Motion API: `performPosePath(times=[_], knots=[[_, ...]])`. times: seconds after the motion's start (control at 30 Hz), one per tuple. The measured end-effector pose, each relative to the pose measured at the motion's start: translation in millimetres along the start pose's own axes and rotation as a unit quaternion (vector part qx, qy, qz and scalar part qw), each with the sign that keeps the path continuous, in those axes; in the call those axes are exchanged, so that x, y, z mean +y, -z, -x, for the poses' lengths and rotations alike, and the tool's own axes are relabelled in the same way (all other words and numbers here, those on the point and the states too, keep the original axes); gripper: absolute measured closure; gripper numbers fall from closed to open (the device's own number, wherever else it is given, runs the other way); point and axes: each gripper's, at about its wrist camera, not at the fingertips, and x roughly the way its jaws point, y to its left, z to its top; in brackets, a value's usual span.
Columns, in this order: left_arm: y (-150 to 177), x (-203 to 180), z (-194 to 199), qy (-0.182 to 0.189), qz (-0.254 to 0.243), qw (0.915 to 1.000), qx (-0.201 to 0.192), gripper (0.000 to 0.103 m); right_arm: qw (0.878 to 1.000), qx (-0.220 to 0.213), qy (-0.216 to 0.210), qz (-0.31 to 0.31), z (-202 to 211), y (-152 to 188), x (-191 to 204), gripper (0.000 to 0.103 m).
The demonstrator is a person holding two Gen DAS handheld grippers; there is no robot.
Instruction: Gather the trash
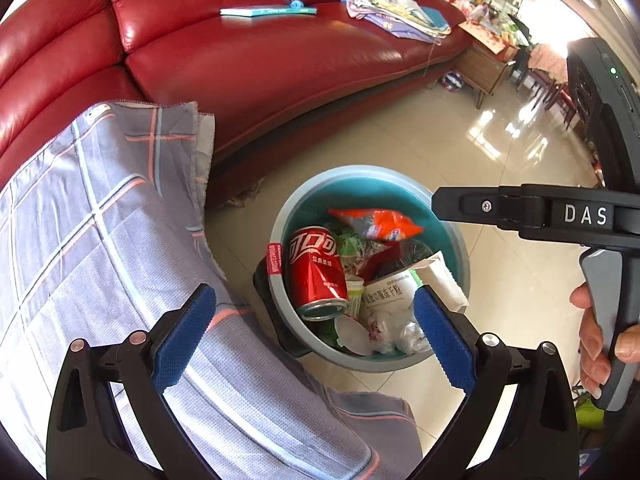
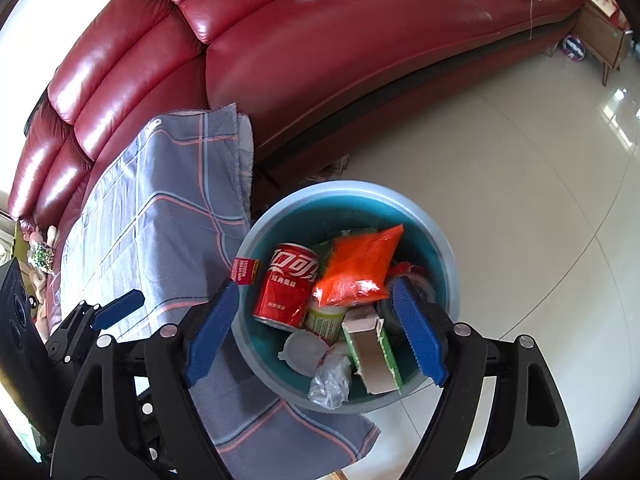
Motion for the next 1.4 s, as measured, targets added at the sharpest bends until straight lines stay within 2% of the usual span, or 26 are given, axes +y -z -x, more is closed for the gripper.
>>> performPosePath(times=[0.13,0.3,0.57,0.8,1.0,1.4], knots=[[6,5,8,-0.004,0.008,1.0000,-0.004,0.004,1.000,0.002,0.005,0.006,4,5,6,0.025],[14,10,25,-0.009,0.017,0.9997,-0.015,0.004,1.000,-0.005,0.013,0.016,14,14,16,0.014],[27,14,64,-0.024,0.029,0.9983,-0.045,0.004,0.997,-0.019,0.042,0.054,39,36,38,0.007],[45,19,101,-0.037,0.044,0.9961,-0.067,0.004,0.990,-0.055,0.086,0.092,74,63,55,0.007],[72,30,130,-0.048,0.070,0.9930,-0.083,0.004,0.979,-0.076,0.126,0.143,97,97,74,0.007],[114,41,175,-0.081,0.089,0.9857,-0.118,0.004,0.971,-0.096,0.117,0.187,128,150,101,0.007]])
